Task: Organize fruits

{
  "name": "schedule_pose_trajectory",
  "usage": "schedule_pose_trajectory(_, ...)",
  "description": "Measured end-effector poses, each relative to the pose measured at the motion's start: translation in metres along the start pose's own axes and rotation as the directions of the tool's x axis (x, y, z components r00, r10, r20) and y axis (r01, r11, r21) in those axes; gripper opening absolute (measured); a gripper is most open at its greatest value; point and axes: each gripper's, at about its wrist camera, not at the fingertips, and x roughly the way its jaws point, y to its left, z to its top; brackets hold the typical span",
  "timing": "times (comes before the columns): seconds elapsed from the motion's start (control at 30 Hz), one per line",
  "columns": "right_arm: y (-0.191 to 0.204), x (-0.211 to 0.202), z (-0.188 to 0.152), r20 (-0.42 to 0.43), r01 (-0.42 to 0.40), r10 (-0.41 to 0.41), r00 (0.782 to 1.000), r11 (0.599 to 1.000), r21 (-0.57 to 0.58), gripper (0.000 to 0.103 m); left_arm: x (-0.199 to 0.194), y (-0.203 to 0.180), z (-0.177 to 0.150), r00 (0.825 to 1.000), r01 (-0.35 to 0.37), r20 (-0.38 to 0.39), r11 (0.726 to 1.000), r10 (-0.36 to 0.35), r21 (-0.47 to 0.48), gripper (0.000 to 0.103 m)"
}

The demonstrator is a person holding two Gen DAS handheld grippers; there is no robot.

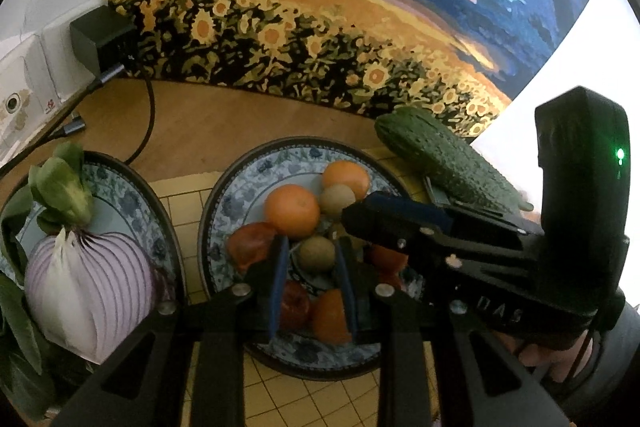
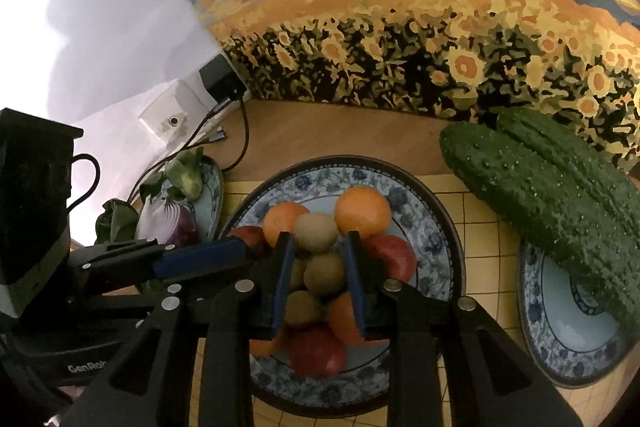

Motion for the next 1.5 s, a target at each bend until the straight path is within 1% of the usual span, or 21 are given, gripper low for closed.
schedule_pose_trajectory(0.07, 0.001, -0.001, -0.001, 0.002, -0.002, 0.002, 1.000, 1.000, 0.003, 0.027, -0.002, -0.001, 0.000, 1.000, 0.002, 0.004, 1.000, -0.002, 0.003, 0.033)
schedule_pose_trajectory(0.1, 0.000, -0.002, -0.001, 0.003, -0.001, 0.001, 1.000, 1.000, 0.003, 0.027, -0.003, -0.002, 0.000, 1.000, -0.003, 0.008, 1.000, 0.003, 0.005, 0.035)
schedule_pose_trajectory(0.27, -0.002, -0.009, -0.001, 0.017, 0.005, -0.006, 1.000, 1.000, 0.016, 0.028, -0.012, -0.003, -0.001, 0.999, -0.017, 0.041, 1.000, 0.017, 0.001, 0.059)
schedule_pose_trajectory(0.33, -0.002, -0.012, -0.001, 0.023, 0.011, -0.011, 1.000, 1.000, 0.020, 0.032, -0.014, -0.003, -0.001, 0.999, -0.033, 0.043, 0.999, 0.033, 0.001, 0.065)
schedule_pose_trajectory(0.43, -0.003, -0.020, -0.001, 0.031, 0.008, -0.009, 0.999, 1.000, 0.030, 0.034, -0.017, -0.004, 0.000, 0.999, -0.021, 0.038, 1.000, 0.021, 0.005, 0.072)
schedule_pose_trajectory(0.5, -0.001, -0.025, 0.000, 0.035, 0.022, -0.023, 0.999, 0.999, 0.028, 0.034, -0.019, -0.005, -0.001, 0.998, -0.032, 0.050, 0.999, 0.032, 0.005, 0.078)
schedule_pose_trajectory(0.57, 0.000, -0.030, 0.001, 0.037, 0.032, -0.033, 0.999, 0.999, 0.030, 0.035, -0.021, -0.004, -0.001, 0.997, -0.039, 0.060, 0.999, 0.039, -0.005, 0.088)
schedule_pose_trajectory(0.63, 0.001, -0.036, 0.002, 0.044, 0.048, -0.050, 0.998, 0.998, 0.034, 0.039, -0.024, -0.004, -0.001, 0.997, -0.031, 0.068, 0.999, 0.031, -0.013, 0.094)
schedule_pose_trajectory(0.7, 0.002, -0.043, 0.002, 0.057, 0.066, -0.068, 0.996, 0.997, 0.036, 0.049, -0.028, -0.005, -0.001, 0.996, -0.022, 0.083, 1.000, 0.023, -0.013, 0.099)
schedule_pose_trajectory(0.73, 0.003, -0.047, 0.002, 0.062, 0.073, -0.075, 0.995, 0.997, 0.036, 0.052, -0.031, -0.005, 0.000, 0.996, -0.019, 0.088, 1.000, 0.020, -0.012, 0.103)
schedule_pose_trajectory(0.8, 0.004, -0.055, 0.002, 0.074, 0.087, -0.090, 0.993, 0.995, 0.038, 0.061, -0.034, -0.006, 0.000, 0.996, -0.016, 0.093, 1.000, 0.017, -0.008, 0.103)
schedule_pose_trajectory(0.83, 0.005, -0.058, 0.002, 0.080, 0.091, -0.094, 0.992, 0.995, 0.039, 0.064, -0.037, -0.007, 0.000, 0.996, -0.019, 0.090, 1.000, 0.020, -0.008, 0.103)
schedule_pose_trajectory(0.9, 0.008, -0.070, 0.000, 0.102, 0.105, -0.109, 0.989, 0.994, 0.036, 0.073, -0.046, -0.009, -0.001, 0.995, -0.021, 0.102, 1.000, 0.021, -0.004, 0.103)
schedule_pose_trajectory(0.93, 0.009, -0.074, -0.001, 0.112, 0.109, -0.113, 0.987, 0.993, 0.035, 0.075, -0.052, -0.011, -0.002, 0.993, -0.024, 0.113, 1.000, 0.024, 0.000, 0.103)
schedule_pose_trajectory(1.0, 0.011, -0.088, -0.005, 0.142, 0.117, -0.120, 0.983, 0.993, 0.032, 0.083, -0.065, -0.017, -0.006, 0.989, -0.033, 0.142, 0.999, 0.031, 0.012, 0.103)
schedule_pose_trajectory(1.1, 0.015, -0.104, -0.013, 0.170, 0.120, -0.124, 0.978, 0.992, 0.030, 0.090, -0.085, -0.027, -0.013, 0.980, -0.063, 0.189, 0.998, 0.056, 0.030, 0.103)
schedule_pose_trajectory(1.2, 0.018, -0.118, -0.026, 0.190, 0.134, -0.136, 0.972, 0.991, 0.024, 0.095, -0.099, -0.036, -0.024, 0.971, -0.104, 0.219, 0.994, 0.092, 0.045, 0.103)
schedule_pose_trajectory(1.33, 0.020, -0.127, -0.052, 0.196, 0.144, -0.145, 0.970, 0.989, 0.015, 0.100, -0.106, -0.041, -0.045, 0.961, -0.157, 0.241, 0.986, 0.138, 0.062, 0.103)
schedule_pose_trajectory(1.4, 0.020, -0.128, -0.067, 0.187, 0.147, -0.148, 0.971, 0.989, 0.019, 0.101, -0.103, -0.041, -0.058, 0.964, -0.166, 0.220, 0.984, 0.148, 0.065, 0.103)
schedule_pose_trajectory(1.5, 0.021, -0.128, -0.087, 0.172, 0.141, -0.141, 0.975, 0.990, 0.015, 0.103, -0.099, -0.040, -0.073, 0.970, -0.158, 0.198, 0.986, 0.144, 0.058, 0.103)
